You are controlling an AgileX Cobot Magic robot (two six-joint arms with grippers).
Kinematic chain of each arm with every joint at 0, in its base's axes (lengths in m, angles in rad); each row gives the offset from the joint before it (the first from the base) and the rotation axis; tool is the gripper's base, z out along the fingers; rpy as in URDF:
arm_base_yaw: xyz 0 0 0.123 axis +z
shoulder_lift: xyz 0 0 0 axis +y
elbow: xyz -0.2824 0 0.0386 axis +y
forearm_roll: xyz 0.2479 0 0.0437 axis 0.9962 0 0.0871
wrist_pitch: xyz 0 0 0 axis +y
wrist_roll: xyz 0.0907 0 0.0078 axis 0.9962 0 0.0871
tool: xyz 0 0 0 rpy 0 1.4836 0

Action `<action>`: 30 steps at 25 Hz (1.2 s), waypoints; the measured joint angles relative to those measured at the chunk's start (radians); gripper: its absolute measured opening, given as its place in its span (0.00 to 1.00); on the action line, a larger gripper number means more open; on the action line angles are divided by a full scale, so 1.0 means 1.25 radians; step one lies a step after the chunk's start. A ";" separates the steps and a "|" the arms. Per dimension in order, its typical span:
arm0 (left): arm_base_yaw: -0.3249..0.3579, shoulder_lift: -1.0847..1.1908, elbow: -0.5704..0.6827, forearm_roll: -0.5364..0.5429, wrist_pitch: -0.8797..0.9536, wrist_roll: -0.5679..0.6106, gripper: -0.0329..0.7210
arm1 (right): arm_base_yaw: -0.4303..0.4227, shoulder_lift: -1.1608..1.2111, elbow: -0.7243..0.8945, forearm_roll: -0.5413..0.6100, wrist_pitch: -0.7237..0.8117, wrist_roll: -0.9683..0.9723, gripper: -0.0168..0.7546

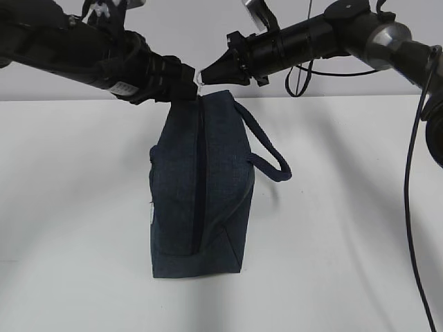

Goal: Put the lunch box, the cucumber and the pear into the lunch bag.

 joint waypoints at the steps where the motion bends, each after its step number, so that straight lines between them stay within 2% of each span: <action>1: 0.000 0.008 -0.006 0.000 -0.001 0.000 0.53 | 0.000 0.000 0.000 0.000 0.000 0.002 0.02; 4: 0.000 0.020 -0.012 0.000 -0.004 0.000 0.46 | 0.000 0.000 0.000 0.000 0.000 0.005 0.02; 9: 0.000 0.030 -0.012 0.000 -0.004 0.009 0.16 | 0.000 0.000 0.000 0.000 0.000 0.007 0.02; 11: 0.000 0.032 -0.012 0.000 -0.005 0.020 0.10 | 0.000 0.000 0.000 0.000 0.000 0.007 0.02; 23: 0.000 0.038 -0.012 0.024 -0.023 0.037 0.08 | 0.000 0.000 0.000 -0.007 -0.004 0.043 0.02; 30: 0.000 0.038 -0.012 0.028 -0.024 0.037 0.08 | 0.000 -0.013 0.000 -0.066 -0.006 0.058 0.02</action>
